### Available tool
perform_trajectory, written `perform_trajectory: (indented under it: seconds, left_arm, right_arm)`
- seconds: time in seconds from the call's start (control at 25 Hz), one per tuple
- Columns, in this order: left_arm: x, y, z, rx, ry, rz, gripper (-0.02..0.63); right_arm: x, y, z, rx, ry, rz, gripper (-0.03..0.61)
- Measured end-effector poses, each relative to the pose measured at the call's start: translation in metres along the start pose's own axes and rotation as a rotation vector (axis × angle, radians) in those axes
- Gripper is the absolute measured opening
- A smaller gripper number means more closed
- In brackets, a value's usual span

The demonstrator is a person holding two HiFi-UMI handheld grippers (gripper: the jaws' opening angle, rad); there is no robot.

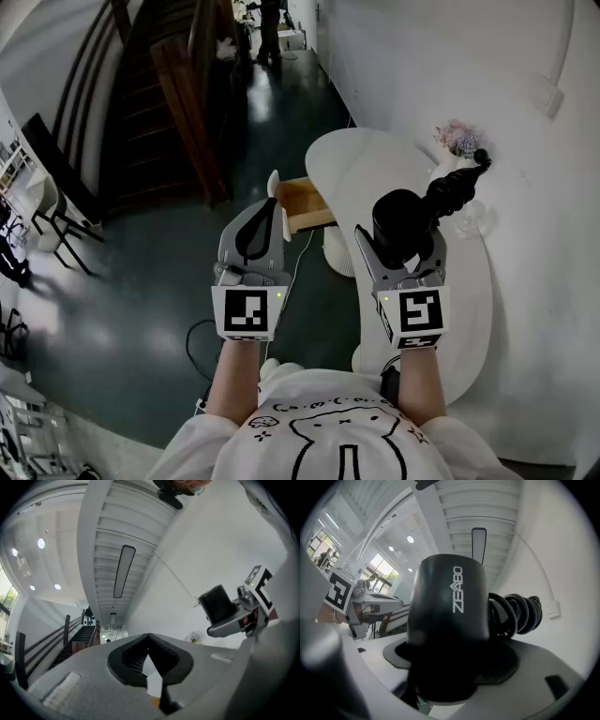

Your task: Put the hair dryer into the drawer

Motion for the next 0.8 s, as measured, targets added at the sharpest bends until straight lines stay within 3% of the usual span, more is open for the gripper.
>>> perform_trajectory:
  seconds: [0.8]
  left_arm:
    - [-0.01,-0.018,0.008,-0.008,-0.051,-0.001,0.018]
  right_arm:
    - [-0.01,-0.009,0.014,0.026,-0.014,0.067,0.356]
Point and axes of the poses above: the fingertips, and each gripper's own axes: y forward along the fingers, z to its left, x out of its top, the point moved 6 cm from there along -y, backward along the fingers, and after that the axes turned 10 degrees about -x, right-handed, at the moved point
